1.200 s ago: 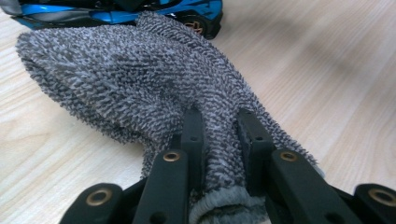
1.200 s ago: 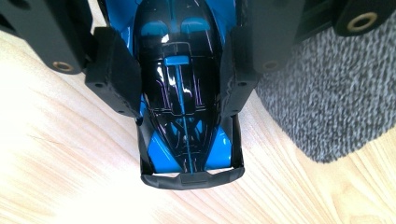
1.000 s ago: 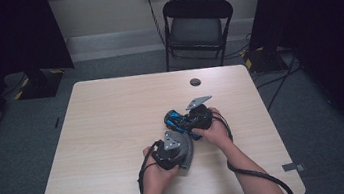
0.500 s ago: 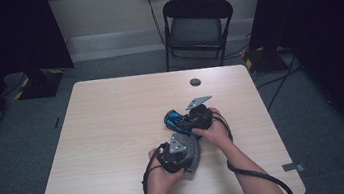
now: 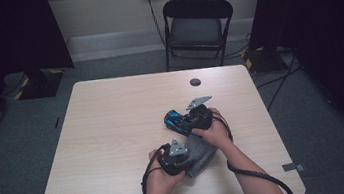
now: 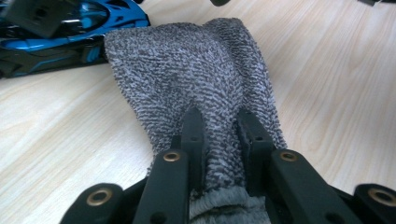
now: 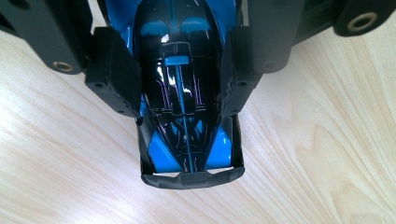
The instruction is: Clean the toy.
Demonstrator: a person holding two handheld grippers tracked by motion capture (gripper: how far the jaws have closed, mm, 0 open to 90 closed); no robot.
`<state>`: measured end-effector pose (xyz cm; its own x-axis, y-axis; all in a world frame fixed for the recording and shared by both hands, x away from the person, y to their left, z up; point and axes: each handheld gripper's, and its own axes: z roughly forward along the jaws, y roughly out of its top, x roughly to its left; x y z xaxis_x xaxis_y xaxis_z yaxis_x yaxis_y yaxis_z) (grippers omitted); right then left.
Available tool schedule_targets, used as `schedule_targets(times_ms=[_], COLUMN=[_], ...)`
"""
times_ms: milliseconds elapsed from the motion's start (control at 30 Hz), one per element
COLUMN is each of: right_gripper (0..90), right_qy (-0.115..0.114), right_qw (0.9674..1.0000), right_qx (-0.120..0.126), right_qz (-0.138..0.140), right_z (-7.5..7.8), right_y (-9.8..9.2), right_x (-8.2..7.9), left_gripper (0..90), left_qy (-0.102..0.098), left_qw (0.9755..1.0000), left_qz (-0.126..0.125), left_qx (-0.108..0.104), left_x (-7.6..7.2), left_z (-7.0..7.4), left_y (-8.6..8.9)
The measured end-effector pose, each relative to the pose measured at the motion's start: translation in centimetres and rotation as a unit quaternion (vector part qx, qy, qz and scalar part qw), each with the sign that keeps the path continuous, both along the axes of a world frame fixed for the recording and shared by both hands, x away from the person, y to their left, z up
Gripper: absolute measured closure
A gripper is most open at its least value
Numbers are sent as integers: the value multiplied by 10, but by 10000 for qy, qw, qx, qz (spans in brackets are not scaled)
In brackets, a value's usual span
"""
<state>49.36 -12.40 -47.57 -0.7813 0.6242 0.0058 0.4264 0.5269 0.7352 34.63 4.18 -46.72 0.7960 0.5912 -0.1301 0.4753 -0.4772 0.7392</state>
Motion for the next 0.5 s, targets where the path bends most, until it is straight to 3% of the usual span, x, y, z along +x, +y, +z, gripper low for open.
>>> schedule_targets(times_ms=[133,500], right_gripper=[499,499], right_qy=[2,5], right_qw=[10000,10000], right_qx=[-3,-2], right_qz=[1,2], right_z=[0,0], right_y=[0,0], right_x=[0,0], left_gripper=[755,755], left_qy=[-103,-237], left_qw=[9999,9974], left_qz=[116,638], left_qx=[23,-244], left_x=[2,13], left_z=[4,25], left_y=[10,55])
